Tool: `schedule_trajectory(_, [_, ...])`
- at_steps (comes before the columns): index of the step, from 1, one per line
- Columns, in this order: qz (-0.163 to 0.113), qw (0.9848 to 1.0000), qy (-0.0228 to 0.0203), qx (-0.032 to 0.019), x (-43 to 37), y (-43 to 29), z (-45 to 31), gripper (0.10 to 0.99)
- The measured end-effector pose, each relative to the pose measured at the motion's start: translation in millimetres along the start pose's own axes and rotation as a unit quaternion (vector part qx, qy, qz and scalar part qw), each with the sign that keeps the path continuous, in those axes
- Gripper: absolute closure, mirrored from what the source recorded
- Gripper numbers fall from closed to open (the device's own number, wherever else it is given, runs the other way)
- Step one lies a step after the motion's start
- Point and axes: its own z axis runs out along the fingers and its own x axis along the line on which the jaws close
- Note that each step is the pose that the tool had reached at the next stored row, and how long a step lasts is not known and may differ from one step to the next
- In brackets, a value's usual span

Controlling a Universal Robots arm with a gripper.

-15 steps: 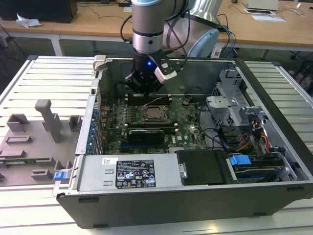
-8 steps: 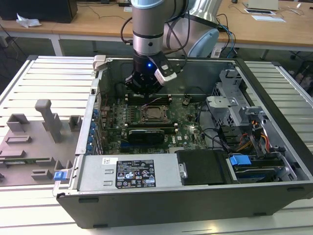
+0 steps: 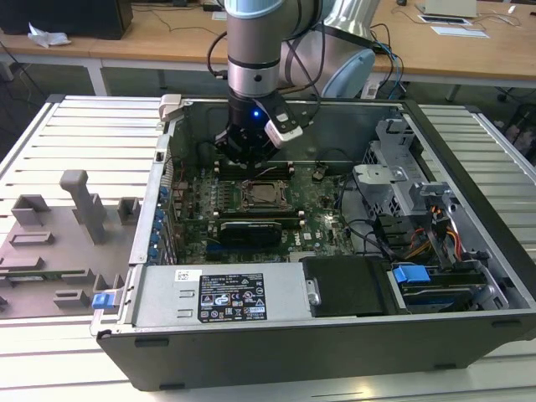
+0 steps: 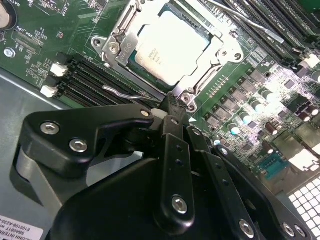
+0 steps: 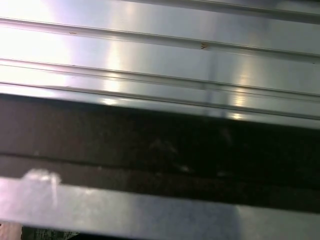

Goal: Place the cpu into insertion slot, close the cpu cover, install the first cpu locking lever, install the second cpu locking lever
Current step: 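Install the first cpu locking lever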

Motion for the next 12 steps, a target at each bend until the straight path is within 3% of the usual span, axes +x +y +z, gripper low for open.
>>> schedule_trajectory(12, [0.000,1.0000,0.0000,0.0000,-0.1,0.1,5.6,0.980])
